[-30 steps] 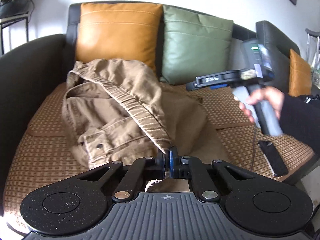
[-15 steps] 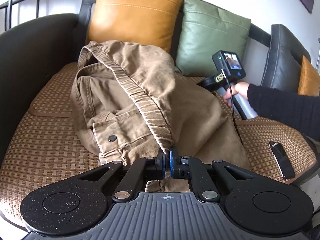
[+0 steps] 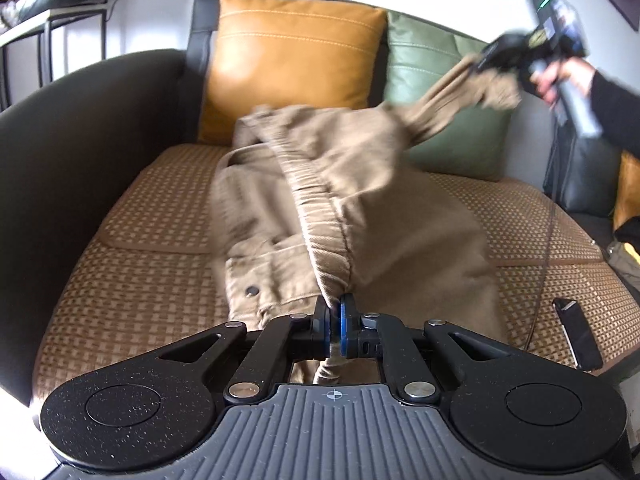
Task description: Fold clothes
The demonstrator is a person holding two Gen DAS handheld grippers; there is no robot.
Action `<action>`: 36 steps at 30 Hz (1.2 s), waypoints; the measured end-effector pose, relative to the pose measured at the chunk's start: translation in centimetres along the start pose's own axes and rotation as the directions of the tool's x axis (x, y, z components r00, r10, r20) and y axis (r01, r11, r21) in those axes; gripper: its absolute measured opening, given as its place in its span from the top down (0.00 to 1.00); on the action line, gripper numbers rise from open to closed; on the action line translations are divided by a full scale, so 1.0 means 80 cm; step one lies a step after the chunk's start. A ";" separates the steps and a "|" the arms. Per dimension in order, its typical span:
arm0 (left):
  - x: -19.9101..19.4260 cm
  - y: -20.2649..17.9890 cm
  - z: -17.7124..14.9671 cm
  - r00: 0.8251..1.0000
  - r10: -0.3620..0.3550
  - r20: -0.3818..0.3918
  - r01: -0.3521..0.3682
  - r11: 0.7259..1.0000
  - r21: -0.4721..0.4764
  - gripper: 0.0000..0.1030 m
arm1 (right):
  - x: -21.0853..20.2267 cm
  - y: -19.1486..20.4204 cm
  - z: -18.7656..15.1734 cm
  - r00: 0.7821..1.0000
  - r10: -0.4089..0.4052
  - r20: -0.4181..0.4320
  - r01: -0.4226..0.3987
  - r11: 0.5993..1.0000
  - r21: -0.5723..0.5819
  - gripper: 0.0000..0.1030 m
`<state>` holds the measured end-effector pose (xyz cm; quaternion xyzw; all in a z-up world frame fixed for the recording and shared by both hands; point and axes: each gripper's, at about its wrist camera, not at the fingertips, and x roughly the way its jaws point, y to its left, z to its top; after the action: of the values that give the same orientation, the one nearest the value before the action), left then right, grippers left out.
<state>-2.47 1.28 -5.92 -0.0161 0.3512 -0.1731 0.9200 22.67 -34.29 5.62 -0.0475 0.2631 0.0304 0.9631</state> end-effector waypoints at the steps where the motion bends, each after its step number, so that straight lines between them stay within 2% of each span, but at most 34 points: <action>1: 0.000 0.003 -0.001 1.000 0.005 -0.001 -0.005 1.000 -0.009 1.00 | -0.014 -0.003 0.016 0.999 -0.021 0.031 0.021 1.000 -0.007 0.96; 6: 0.007 0.019 0.008 1.000 0.026 0.004 -0.026 0.999 -0.045 1.00 | -0.073 -0.003 0.083 0.988 -0.068 0.136 0.076 0.996 -0.052 0.96; 10: 0.013 0.041 0.032 0.999 0.040 0.033 -0.036 0.994 -0.100 1.00 | -0.115 0.005 0.129 0.977 -0.082 0.199 0.098 0.993 -0.072 0.96; 13: 0.017 0.063 0.053 0.992 0.105 0.073 -0.095 0.987 -0.131 1.00 | -0.138 0.010 0.151 0.965 -0.094 0.244 0.118 0.990 -0.083 0.96; 16: 0.035 0.085 0.071 0.976 0.200 0.085 -0.185 0.969 -0.164 1.00 | -0.146 0.010 0.155 0.959 -0.110 0.261 0.138 0.986 -0.095 0.96; 20: 0.083 0.110 0.081 0.950 0.310 0.031 -0.299 0.936 -0.188 1.00 | -0.106 -0.002 0.122 0.962 -0.167 0.217 0.192 0.976 -0.099 0.96; 23: 0.125 0.125 0.079 0.929 0.367 -0.046 -0.369 0.909 -0.192 1.00 | -0.057 -0.015 0.080 0.966 -0.221 0.133 0.236 0.965 -0.112 0.96; 24: 0.139 0.127 0.077 0.922 0.379 -0.073 -0.386 0.904 -0.182 1.00 | -0.040 -0.019 0.063 0.966 -0.240 0.098 0.250 0.961 -0.118 0.95; 26: 0.162 0.129 0.072 0.920 0.368 -0.136 -0.386 0.911 -0.147 0.99 | -0.004 -0.027 0.025 0.963 -0.270 0.019 0.270 0.954 -0.130 0.93; 27: 0.166 0.128 0.070 0.921 0.362 -0.147 -0.381 0.915 -0.134 0.97 | 0.014 -0.032 0.005 0.961 -0.276 -0.028 0.269 0.953 -0.136 0.89; 28: 0.165 0.127 0.070 0.922 0.359 -0.146 -0.377 0.918 -0.125 0.72 | 0.032 -0.034 -0.016 0.958 -0.278 -0.073 0.266 0.953 -0.143 0.85; 30: 0.155 0.128 0.074 0.926 0.352 -0.137 -0.369 0.922 -0.120 0.65 | 0.063 -0.036 -0.056 0.947 -0.270 -0.174 0.243 0.956 -0.164 0.68; 31: 0.146 0.130 0.077 0.929 0.347 -0.130 -0.363 0.923 -0.127 0.60 | 0.073 -0.035 -0.071 0.940 -0.266 -0.215 0.232 0.957 -0.172 0.63; 32: 0.133 0.132 0.081 0.932 0.343 -0.115 -0.357 0.924 -0.137 0.54 | 0.076 -0.034 -0.082 0.936 -0.266 -0.228 0.229 0.957 -0.175 0.58; 34: 0.103 0.137 0.092 0.938 0.337 -0.078 -0.345 0.925 -0.160 0.50 | 0.057 -0.034 -0.086 0.955 -0.223 -0.196 0.198 0.970 -0.141 0.54; 36: 0.072 0.135 0.107 0.945 0.324 -0.036 -0.325 0.930 -0.171 0.48 | 0.032 -0.034 -0.085 0.974 -0.167 -0.151 0.154 0.983 -0.097 0.39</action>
<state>10.43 8.76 -4.77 -0.0377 0.3663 0.0126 0.9296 21.67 -37.61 -1.28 -0.1116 0.3327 -0.0402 0.9355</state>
